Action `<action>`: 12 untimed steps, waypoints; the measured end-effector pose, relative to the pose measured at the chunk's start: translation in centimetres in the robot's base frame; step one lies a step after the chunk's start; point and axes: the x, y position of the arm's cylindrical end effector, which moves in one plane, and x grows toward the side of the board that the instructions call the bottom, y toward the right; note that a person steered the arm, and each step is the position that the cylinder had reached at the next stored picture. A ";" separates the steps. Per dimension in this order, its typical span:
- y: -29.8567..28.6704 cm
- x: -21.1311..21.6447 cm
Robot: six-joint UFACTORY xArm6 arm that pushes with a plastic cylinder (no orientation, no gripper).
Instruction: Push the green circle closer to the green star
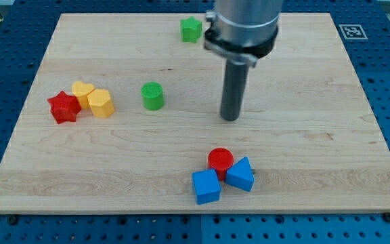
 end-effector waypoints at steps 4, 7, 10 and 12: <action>-9.4 -12.5; -14.7 -8.7; -11.8 -16.3; -12.3 -11.5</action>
